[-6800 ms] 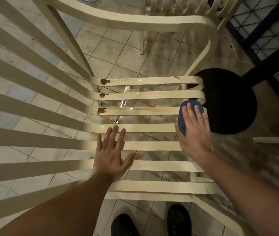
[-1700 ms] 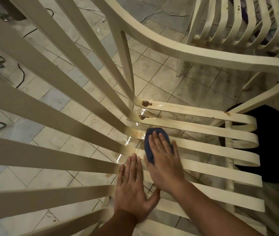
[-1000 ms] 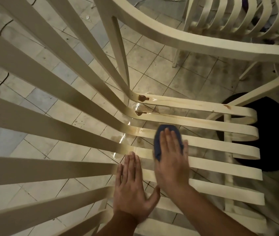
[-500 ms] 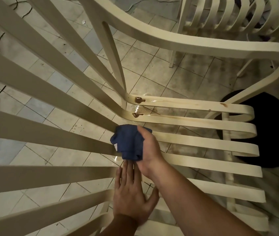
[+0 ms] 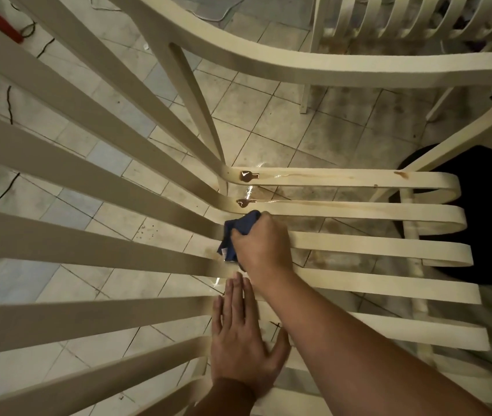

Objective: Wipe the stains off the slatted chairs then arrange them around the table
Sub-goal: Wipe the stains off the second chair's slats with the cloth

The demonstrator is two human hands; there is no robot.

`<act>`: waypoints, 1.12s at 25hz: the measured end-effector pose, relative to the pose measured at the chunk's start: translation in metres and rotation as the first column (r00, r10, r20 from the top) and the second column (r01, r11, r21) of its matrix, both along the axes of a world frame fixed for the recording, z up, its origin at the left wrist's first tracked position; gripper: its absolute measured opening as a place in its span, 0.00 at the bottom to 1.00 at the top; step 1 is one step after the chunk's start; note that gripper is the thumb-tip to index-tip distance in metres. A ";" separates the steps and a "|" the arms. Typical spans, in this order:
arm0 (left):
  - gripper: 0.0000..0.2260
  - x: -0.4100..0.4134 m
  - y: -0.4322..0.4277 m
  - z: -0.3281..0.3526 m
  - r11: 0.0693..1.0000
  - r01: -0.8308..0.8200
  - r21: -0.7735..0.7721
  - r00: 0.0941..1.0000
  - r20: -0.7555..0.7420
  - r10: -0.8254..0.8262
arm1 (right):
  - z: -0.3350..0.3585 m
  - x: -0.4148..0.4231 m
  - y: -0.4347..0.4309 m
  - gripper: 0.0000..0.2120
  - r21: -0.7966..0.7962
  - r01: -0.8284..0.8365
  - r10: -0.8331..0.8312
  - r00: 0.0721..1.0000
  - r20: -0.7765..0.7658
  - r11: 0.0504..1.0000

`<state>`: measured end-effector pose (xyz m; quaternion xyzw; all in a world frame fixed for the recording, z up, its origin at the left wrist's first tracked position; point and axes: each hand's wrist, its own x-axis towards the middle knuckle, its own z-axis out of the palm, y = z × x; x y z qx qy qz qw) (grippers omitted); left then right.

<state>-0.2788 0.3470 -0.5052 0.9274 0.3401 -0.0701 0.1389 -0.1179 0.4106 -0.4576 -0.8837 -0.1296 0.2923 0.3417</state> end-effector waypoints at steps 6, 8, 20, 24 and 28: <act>0.45 0.000 0.000 0.001 1.000 -0.014 -0.010 0.998 0.056 0.015 | 0.015 0.044 -0.072 0.12 -0.164 0.030 -0.016 0.996 0.088 0.986; 0.45 0.000 -0.001 0.000 1.000 -0.017 -0.010 0.998 0.052 0.017 | 0.016 0.050 -0.091 0.12 -0.148 0.061 -0.035 0.984 0.174 0.987; 0.46 -0.002 -0.002 -0.001 1.000 0.000 0.000 1.000 -0.005 0.000 | 0.006 0.005 -0.004 0.15 -0.204 -0.277 0.315 0.931 0.183 0.939; 0.44 0.000 -0.001 0.001 1.000 0.000 -0.004 0.999 0.033 0.000 | 0.011 0.031 -0.061 0.13 -0.232 -0.182 0.225 0.959 0.174 0.956; 0.44 -0.002 0.001 0.000 1.000 0.017 -0.012 0.999 0.040 -0.017 | 0.014 0.064 -0.133 0.18 -0.374 -0.051 0.174 0.937 0.304 0.926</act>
